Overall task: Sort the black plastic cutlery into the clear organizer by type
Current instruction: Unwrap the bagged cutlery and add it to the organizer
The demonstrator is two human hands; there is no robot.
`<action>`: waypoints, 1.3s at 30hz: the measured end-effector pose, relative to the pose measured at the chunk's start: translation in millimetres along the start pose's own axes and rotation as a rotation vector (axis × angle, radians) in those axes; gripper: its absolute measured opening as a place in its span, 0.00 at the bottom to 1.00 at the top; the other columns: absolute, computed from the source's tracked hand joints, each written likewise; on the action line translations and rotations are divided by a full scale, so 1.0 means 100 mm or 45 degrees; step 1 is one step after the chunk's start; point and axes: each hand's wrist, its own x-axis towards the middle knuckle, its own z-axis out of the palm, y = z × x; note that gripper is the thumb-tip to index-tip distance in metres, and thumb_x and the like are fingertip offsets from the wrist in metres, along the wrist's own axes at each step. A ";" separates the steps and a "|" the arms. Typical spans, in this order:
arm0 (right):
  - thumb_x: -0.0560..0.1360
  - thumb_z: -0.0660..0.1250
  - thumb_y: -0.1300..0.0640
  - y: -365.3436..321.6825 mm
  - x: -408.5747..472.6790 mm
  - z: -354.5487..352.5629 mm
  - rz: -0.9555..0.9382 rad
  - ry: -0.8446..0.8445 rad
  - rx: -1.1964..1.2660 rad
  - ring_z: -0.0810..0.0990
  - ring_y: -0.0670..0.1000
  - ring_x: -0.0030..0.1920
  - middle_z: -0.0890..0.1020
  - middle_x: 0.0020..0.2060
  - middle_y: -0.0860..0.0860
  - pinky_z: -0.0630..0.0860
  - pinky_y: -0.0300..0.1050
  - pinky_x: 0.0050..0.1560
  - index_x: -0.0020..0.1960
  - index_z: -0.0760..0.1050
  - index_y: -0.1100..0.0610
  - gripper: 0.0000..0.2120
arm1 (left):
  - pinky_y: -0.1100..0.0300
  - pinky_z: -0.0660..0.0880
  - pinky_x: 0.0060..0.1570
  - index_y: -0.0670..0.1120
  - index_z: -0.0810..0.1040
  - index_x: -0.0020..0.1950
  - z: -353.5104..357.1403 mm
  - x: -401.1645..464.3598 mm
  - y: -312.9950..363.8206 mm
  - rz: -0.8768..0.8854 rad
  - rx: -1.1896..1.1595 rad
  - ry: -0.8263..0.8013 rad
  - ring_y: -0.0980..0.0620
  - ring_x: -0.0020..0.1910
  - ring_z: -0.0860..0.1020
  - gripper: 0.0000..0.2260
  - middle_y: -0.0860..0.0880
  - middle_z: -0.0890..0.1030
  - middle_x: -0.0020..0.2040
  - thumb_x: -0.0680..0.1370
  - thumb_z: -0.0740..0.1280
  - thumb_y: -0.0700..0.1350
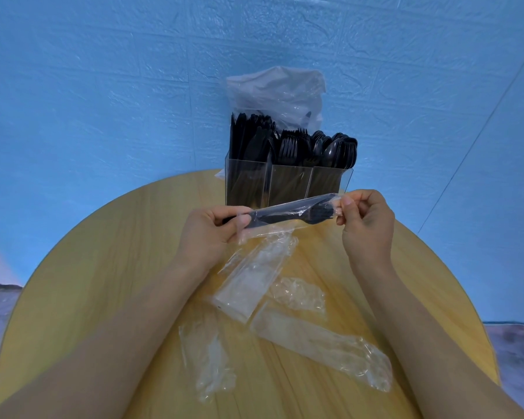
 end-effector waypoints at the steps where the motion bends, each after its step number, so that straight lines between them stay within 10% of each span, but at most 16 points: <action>1: 0.79 0.60 0.66 0.01 0.00 0.00 -0.002 0.013 -0.014 0.72 0.41 0.28 0.79 0.33 0.51 0.71 0.33 0.32 0.40 0.70 0.54 0.12 | 0.62 0.79 0.46 0.51 0.84 0.47 0.00 0.00 0.00 0.009 0.004 -0.004 0.55 0.44 0.82 0.07 0.52 0.85 0.43 0.75 0.69 0.40; 17: 0.78 0.57 0.63 0.21 0.28 -0.33 0.132 0.538 -0.281 0.80 0.54 0.44 0.82 0.45 0.56 0.75 0.46 0.47 0.48 0.72 0.54 0.07 | 0.68 0.77 0.45 0.45 0.82 0.51 -0.24 0.16 0.06 0.135 -0.373 0.390 0.57 0.41 0.82 0.08 0.51 0.83 0.41 0.76 0.68 0.35; 25: 0.76 0.60 0.64 0.15 0.13 -0.14 0.199 -0.054 -0.557 0.78 0.54 0.44 0.79 0.39 0.51 0.70 0.41 0.41 0.45 0.75 0.56 0.07 | 0.69 0.76 0.46 0.40 0.80 0.56 -0.11 0.07 0.16 0.191 -0.484 0.325 0.58 0.43 0.82 0.09 0.47 0.83 0.45 0.77 0.66 0.35; 30: 0.77 0.63 0.60 0.10 0.08 -0.13 0.062 -0.023 -0.738 0.69 0.56 0.59 0.75 0.55 0.55 0.66 0.44 0.58 0.54 0.77 0.55 0.07 | 0.66 0.77 0.47 0.45 0.82 0.51 -0.03 0.01 0.17 0.177 -0.503 0.264 0.52 0.46 0.82 0.08 0.45 0.83 0.46 0.76 0.67 0.35; 39: 0.81 0.57 0.50 -0.45 -0.01 0.28 0.303 -0.234 0.338 0.70 0.46 0.28 0.76 0.33 0.46 0.66 0.38 0.29 0.51 0.72 0.49 0.06 | 0.67 0.77 0.46 0.46 0.82 0.48 0.07 -0.08 0.23 0.144 -0.519 0.172 0.52 0.45 0.83 0.08 0.47 0.84 0.43 0.75 0.68 0.35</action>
